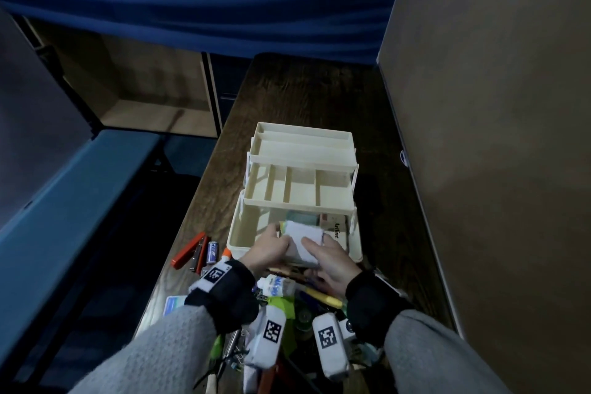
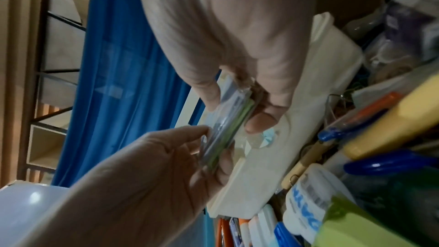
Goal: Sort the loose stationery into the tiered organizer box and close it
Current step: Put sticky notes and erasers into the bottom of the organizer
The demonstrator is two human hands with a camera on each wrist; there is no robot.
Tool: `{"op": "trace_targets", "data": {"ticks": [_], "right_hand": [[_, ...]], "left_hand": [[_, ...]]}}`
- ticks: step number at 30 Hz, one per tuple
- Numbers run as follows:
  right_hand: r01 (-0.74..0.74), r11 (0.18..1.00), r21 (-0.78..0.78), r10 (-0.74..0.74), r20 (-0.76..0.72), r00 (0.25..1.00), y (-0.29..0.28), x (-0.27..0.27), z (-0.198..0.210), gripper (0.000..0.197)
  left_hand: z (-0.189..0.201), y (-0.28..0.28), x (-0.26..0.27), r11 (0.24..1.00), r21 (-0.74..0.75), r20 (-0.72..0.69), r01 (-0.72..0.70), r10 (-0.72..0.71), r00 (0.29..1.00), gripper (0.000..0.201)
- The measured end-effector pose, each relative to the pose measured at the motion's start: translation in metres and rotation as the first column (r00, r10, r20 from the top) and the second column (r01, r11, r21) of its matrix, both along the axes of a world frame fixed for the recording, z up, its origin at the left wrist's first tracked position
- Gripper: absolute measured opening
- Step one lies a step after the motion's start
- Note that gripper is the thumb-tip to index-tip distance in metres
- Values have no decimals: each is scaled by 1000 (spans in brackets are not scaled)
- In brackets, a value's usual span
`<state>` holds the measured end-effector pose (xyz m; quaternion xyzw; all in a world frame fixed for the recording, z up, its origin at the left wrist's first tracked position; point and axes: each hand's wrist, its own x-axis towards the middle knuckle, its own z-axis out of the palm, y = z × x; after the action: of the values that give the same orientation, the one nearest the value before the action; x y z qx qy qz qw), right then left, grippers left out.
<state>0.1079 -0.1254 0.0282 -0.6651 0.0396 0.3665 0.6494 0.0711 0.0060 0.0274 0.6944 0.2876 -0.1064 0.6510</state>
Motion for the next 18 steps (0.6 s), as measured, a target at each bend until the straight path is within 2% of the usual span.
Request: {"op": "trace_targets", "data": {"ticks": [3, 8, 12, 18], "right_hand": [[33, 996, -82, -31, 30, 999, -1, 19, -6, 18], [19, 988, -154, -15, 29, 999, -2, 46, -14, 34], [25, 951, -308, 6, 100, 995, -3, 59, -34, 36], [-24, 911, -412, 86, 132, 987, -4, 66, -50, 28]], "left_hand": [[-1, 8, 19, 991, -103, -45, -87, 83, 996, 13], [-16, 13, 52, 984, -143, -142, -106, 86, 986, 16], [-32, 10, 74, 971, -152, -164, -183, 158, 974, 23], [-43, 10, 86, 995, -68, -136, -79, 69, 988, 38]]}}
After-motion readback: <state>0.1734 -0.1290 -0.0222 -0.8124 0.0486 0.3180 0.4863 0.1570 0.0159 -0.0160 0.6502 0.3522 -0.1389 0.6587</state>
